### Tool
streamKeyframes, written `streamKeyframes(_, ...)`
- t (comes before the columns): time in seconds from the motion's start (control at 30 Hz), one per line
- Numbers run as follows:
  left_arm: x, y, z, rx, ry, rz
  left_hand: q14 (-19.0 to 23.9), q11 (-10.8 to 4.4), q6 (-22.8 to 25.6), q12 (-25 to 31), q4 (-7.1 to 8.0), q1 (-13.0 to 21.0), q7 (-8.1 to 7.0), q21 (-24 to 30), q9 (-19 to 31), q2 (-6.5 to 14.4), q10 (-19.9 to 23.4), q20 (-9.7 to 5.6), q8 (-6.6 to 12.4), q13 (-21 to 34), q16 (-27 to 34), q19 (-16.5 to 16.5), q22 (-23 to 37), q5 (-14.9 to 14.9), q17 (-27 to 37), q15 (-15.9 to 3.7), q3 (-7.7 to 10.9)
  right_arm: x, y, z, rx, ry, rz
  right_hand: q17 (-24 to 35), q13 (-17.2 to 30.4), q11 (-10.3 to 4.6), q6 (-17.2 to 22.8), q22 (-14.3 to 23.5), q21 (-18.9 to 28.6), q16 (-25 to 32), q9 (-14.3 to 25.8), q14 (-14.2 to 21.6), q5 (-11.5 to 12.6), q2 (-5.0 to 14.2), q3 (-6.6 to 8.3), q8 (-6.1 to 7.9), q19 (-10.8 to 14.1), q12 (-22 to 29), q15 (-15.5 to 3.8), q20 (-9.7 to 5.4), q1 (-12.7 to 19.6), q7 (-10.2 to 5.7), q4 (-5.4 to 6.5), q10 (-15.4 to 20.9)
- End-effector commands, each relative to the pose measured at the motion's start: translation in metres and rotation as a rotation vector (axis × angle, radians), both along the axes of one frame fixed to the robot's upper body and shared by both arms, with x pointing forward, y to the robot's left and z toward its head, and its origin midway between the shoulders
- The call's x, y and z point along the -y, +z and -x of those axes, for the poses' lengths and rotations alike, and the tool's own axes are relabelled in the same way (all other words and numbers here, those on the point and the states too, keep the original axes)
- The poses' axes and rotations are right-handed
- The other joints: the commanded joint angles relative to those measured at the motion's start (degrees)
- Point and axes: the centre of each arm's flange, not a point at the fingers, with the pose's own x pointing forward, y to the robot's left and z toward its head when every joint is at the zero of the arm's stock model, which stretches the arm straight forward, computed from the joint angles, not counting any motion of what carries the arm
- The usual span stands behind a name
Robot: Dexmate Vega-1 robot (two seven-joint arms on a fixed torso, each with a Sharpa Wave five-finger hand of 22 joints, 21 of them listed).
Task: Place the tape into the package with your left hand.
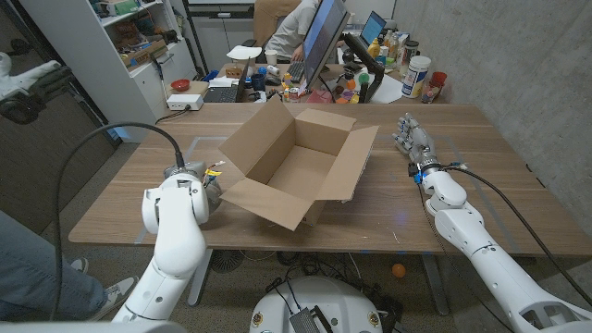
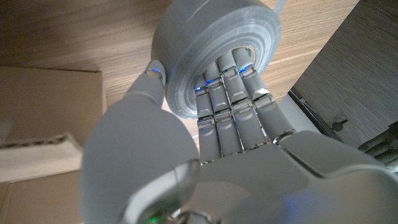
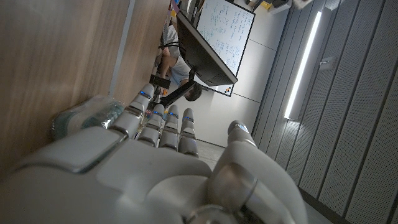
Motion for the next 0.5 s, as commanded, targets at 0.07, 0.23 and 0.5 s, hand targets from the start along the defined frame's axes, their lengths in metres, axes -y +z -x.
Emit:
streamKeyframes(0.07, -0.026, 0.021, 0.036, 0.021, 0.014, -0.005, 1.45, -3.33, 0.45, 0.39, -1.28, 12.99, -0.37, -0.33, 0.35, 12.23, 2.93, 0.35, 0.37, 0.50, -0.22, -0.51, 0.15, 0.31, 0.25, -1.59, 1.40, -0.001, 0.013, 0.006, 0.024, -0.046, 0.012, 0.12, 0.13, 0.41, 0.06, 0.15, 0.49, 0.16, 0.16, 0.65, 0.46, -0.38, 0.05, 0.01, 0.07, 0.10, -0.21, -0.12, -0.25, -0.08, 0.22, 0.16)
streamKeyframes(0.23, -0.033, 0.025, 0.045, 0.021, 0.018, -0.002, 1.39, -3.33, 0.32, 0.42, -1.31, 13.13, -0.24, -0.40, 0.50, 12.31, 2.86, 0.52, 0.37, 0.76, -0.33, -0.74, 0.15, 0.33, 0.29, -1.52, 1.35, -0.002, 0.016, 0.007, 0.030, -0.053, 0.012, 0.12, 0.13, 0.38, 0.05, 0.15, 0.48, 0.14, 0.16, 0.60, 0.47, -0.43, 0.03, 0.00, 0.06, 0.11, -0.20, -0.14, -0.28, -0.04, 0.21, 0.18)
streamKeyframes(0.5, -0.038, 0.032, 0.053, 0.023, 0.009, -0.007, 1.16, -3.31, 0.18, 0.45, -1.28, 13.28, -0.18, -0.49, 0.70, 12.48, 2.72, 0.69, 0.40, 1.13, -0.52, -1.01, 0.14, 0.35, 0.37, -1.40, 1.25, -0.007, 0.019, 0.009, 0.035, -0.054, 0.011, 0.12, 0.13, 0.36, 0.02, 0.15, 0.48, 0.14, 0.16, 0.59, 0.47, -0.46, 0.00, -0.01, 0.06, 0.15, -0.20, -0.13, -0.39, -0.06, 0.25, 0.32)
